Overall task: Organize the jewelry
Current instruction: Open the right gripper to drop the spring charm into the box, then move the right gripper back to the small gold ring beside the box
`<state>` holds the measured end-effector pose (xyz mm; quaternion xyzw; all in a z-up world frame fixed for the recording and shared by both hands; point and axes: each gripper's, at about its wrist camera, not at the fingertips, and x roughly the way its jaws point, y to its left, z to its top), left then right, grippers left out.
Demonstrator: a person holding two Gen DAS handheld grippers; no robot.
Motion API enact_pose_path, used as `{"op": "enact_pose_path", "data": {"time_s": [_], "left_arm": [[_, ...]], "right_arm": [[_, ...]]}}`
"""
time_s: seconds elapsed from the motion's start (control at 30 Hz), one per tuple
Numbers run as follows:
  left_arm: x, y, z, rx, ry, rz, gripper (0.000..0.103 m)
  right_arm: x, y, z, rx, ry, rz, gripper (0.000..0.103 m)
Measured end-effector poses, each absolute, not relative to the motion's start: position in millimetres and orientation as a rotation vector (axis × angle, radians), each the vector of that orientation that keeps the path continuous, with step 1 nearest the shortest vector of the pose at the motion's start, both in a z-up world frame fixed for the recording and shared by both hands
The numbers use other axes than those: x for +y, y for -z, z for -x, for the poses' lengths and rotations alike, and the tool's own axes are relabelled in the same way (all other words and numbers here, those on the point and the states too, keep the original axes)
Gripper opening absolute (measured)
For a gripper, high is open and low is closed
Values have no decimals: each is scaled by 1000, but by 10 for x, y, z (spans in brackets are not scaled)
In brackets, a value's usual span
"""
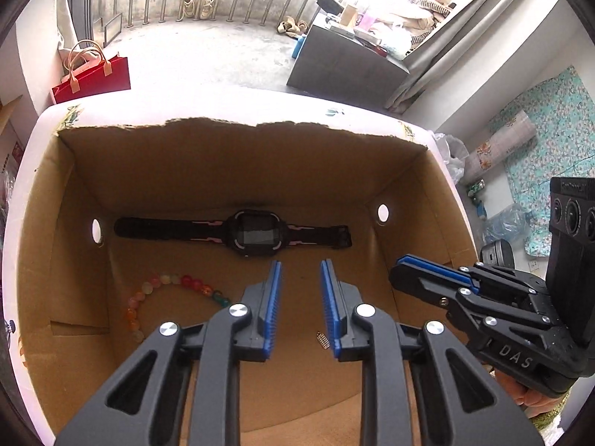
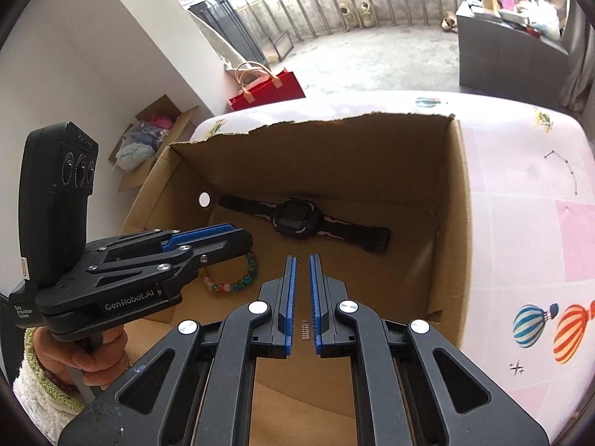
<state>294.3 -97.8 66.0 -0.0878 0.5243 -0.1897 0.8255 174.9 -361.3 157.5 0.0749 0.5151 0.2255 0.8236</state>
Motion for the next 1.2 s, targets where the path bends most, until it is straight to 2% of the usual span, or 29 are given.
{"op": "enact_pose_path", "data": {"time_s": [0.13, 0.27, 0.37, 0.4, 0.5, 0.53, 0.6, 0.77, 0.97, 1.2], "left_arm": [[-895, -796, -2836, 1058, 410, 186, 21], [-812, -1041, -2494, 963, 448, 148, 21], [-699, -1203, -2101, 896, 491, 115, 30], [-669, -1246, -1956, 872, 507, 104, 32], [-534, -1287, -1486, 810, 553, 83, 48], [-487, -1256, -1360, 809, 569, 97, 53], [-395, -1129, -1133, 830, 583, 121, 57], [-333, -607, -744, 879, 437, 37, 57], [-423, 87, -661, 1019, 295, 14, 57], [-604, 124, -701, 964, 295, -64, 57]], "right_arm": [[-3638, -1725, -1642, 1050, -472, -160, 16], [-3690, -1974, -1372, 958, -483, -142, 17], [-3746, -2189, -1000, 863, -515, -126, 23], [-3771, -2244, -886, 838, -526, -124, 27], [-3845, -2331, -485, 770, -555, -118, 34], [-3865, -2323, -364, 760, -562, -123, 36], [-3900, -2256, -155, 756, -571, -144, 38], [-3845, -1840, 192, 832, -556, -189, 38], [-3617, -1234, 299, 964, -475, -164, 38], [-3487, -1045, 246, 976, -453, -101, 36]]}}
